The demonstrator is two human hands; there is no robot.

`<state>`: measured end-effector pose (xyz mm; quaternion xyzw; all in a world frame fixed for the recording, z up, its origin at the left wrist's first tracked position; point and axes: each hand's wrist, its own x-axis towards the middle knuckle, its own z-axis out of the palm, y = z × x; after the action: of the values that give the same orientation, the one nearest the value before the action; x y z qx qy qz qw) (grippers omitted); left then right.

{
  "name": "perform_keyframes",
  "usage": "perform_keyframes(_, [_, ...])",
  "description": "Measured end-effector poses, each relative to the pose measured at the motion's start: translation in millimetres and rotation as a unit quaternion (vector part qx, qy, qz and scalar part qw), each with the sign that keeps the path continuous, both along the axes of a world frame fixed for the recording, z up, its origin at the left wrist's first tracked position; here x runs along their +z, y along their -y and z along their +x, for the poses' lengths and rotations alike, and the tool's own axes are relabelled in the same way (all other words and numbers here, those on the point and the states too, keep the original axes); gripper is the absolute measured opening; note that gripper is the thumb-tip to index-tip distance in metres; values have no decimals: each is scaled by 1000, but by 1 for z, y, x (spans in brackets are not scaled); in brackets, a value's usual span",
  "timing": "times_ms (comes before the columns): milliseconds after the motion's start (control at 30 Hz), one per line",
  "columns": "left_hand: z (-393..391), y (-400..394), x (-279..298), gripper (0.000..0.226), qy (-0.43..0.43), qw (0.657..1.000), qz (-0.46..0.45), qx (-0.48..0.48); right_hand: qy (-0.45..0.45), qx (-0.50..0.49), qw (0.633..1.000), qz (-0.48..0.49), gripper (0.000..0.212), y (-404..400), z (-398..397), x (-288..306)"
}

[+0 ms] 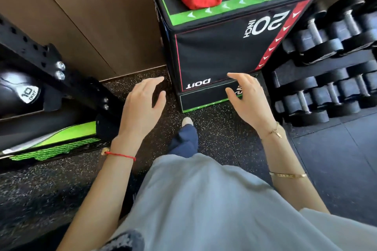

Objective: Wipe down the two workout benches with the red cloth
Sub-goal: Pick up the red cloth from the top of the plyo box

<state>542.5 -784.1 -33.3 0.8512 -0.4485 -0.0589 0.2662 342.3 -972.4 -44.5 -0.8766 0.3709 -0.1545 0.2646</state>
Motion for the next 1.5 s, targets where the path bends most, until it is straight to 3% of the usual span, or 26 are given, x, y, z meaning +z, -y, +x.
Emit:
perform_keyframes(600, [167,205,13,37,-2,1000,2,-3,13,10,1000,-5,37,210,189,7])
perform_keyframes(1133, [203,313,-1,36,-16,999,20,42,-21,52,998,5,38,332,268,-2])
perform_keyframes(1367, [213,342,-21,37,-11,997,27,75,-97,90,991,33,59,354,313,-19])
perform_keyframes(1500, [212,347,-37,36,7,992,49,112,-126,85,988,-11,62,356,323,-30])
